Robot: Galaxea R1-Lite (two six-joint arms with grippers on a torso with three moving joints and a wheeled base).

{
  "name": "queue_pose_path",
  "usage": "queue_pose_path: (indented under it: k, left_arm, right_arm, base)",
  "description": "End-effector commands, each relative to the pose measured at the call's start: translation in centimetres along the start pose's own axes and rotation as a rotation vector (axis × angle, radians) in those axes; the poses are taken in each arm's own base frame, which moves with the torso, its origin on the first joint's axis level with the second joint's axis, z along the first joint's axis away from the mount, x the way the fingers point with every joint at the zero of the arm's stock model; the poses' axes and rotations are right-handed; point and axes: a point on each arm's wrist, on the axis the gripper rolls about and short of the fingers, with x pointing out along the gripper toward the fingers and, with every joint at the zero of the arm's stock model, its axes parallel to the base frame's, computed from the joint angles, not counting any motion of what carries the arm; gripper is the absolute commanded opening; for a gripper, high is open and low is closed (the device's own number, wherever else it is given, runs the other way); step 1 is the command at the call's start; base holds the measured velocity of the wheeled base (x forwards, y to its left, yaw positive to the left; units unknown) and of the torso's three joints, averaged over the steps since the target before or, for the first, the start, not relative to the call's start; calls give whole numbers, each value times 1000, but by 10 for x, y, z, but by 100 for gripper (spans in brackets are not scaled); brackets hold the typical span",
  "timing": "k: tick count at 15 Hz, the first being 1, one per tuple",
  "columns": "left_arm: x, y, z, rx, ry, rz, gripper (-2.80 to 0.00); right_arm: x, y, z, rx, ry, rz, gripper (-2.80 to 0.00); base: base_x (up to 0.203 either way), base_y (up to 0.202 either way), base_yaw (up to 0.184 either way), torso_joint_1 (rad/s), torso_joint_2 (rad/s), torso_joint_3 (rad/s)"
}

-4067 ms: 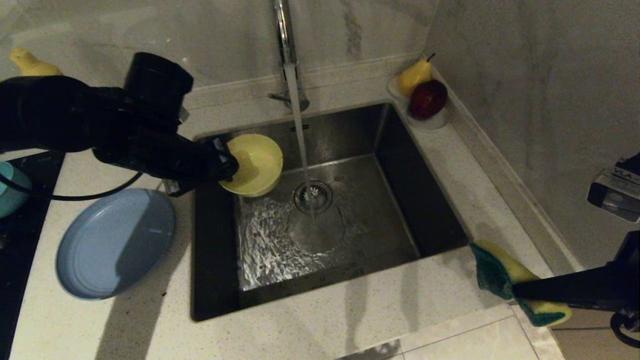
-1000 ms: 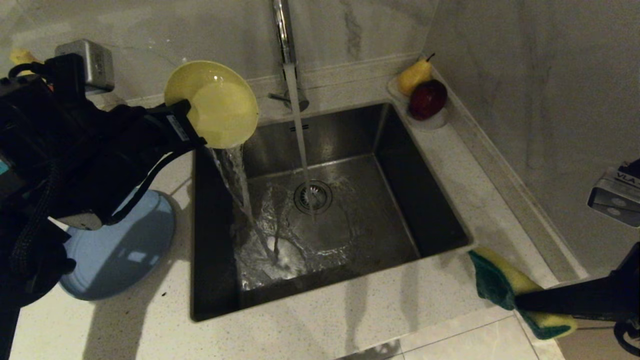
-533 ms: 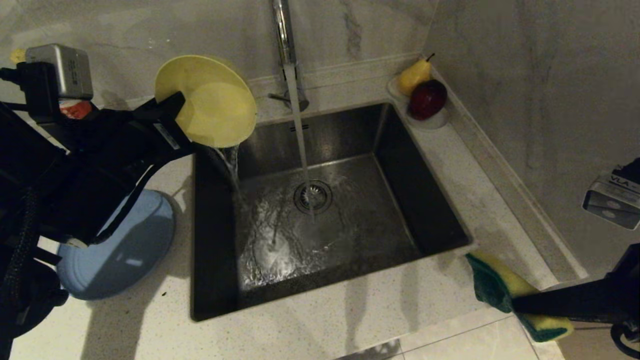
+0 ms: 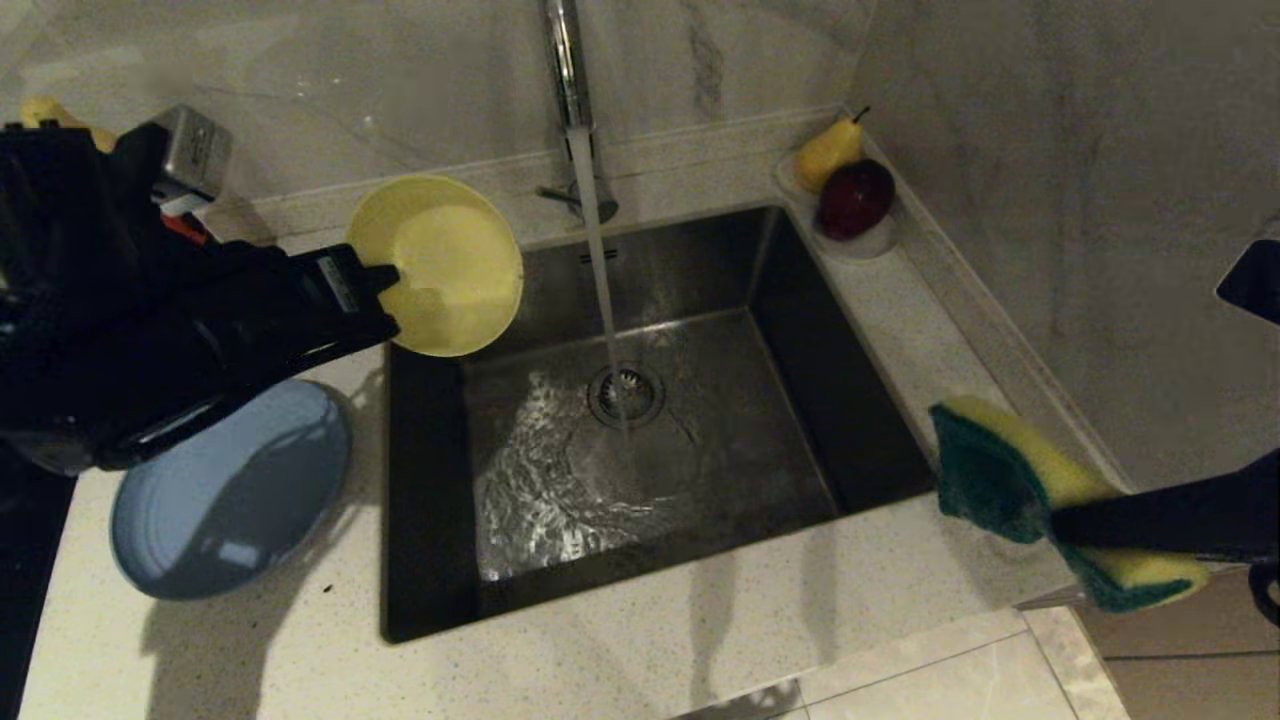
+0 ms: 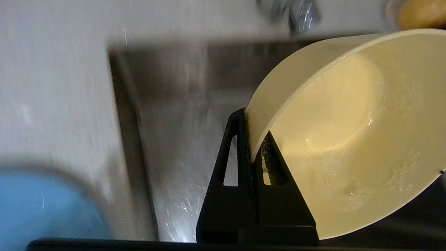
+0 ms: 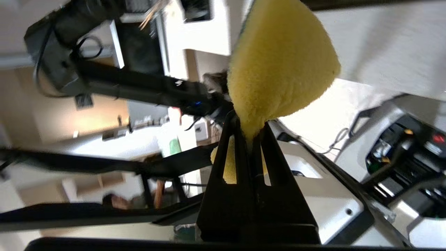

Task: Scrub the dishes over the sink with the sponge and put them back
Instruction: Wash the bowl, then wipe the bowl

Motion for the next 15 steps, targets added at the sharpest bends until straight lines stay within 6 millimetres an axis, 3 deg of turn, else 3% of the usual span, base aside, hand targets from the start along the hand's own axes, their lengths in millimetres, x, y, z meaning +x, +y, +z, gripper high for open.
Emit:
queue_pose_path:
  k: [1,4,8,15]
  left_arm:
    - [-26,0,8,-50,268,28,-280]
    - [-50,-11,9,-62,306,-79,-280]
    - [-51,-20,-19,27,400,-129,-280]
    - [-19,-45,-43,74,318,-54,-280]
  right_arm:
    - [10,10,4,-24,51,49,-280]
    - [21,23,5,-52,115,96,-280]
    - [50,35,17,-53,211,116,-280]
    - [122,46,25,-68,330,63,-280]
  base:
    - [0,0,0,0,0,0]
    - [0,0,0,0,0,0]
    - [0,0,0,0,0,0]
    - [0,0,0,0,0,0]
